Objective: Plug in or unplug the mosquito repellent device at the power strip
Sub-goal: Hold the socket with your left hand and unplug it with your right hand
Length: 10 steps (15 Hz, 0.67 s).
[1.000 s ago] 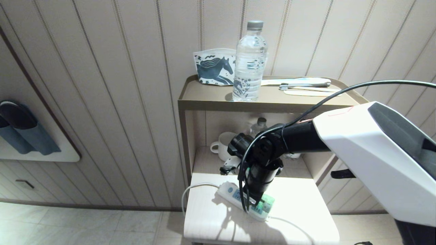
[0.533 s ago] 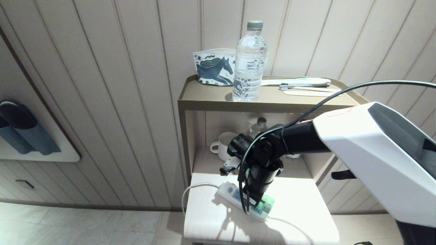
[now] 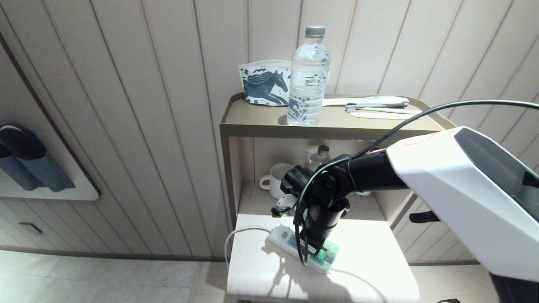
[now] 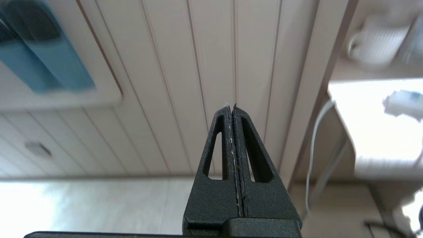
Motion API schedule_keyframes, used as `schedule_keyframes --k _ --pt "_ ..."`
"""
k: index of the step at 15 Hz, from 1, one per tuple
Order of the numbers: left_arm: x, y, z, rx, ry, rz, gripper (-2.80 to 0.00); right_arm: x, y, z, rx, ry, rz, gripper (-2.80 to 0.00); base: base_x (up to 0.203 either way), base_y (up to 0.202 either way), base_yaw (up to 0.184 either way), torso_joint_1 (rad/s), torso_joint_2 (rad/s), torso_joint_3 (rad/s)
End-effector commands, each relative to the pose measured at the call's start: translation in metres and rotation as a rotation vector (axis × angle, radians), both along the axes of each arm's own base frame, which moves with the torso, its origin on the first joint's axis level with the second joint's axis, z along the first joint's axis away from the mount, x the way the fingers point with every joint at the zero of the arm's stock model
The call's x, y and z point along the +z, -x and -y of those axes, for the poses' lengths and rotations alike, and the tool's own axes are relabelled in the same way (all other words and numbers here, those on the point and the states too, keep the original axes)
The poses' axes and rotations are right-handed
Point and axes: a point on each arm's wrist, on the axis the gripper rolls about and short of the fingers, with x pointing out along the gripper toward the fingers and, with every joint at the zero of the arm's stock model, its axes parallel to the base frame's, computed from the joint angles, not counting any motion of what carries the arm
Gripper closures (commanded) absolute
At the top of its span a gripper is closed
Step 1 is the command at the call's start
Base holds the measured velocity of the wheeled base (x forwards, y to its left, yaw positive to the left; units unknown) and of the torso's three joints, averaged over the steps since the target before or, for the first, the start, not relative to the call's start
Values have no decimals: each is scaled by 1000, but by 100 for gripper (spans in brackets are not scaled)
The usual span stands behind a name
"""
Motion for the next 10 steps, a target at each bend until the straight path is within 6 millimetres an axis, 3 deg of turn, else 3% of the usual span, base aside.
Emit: schedule_keyframes --k 1,3,5,7,10 --pt "59 -1 0 -4 46 45 0 6 2 -2 7 -9 13 0 0 0 0 0 0 0" --pt "99 -25 1 -28 158 -33 0 9 2 -3 3 -19 22 0 0 0 0 0 0 0" --pt "112 -71 3 -88 265 -221 0 11 3 -5 15 -57 27 0 0 0 0 0 0 0" --pt "102 -133 8 -192 364 -491 0 14 5 -7 20 -71 31 0 0 0 0 0 0 0" --pt "55 -217 23 -288 471 -865 0 28 8 -4 18 -105 48 0 0 0 0 0 0 0"
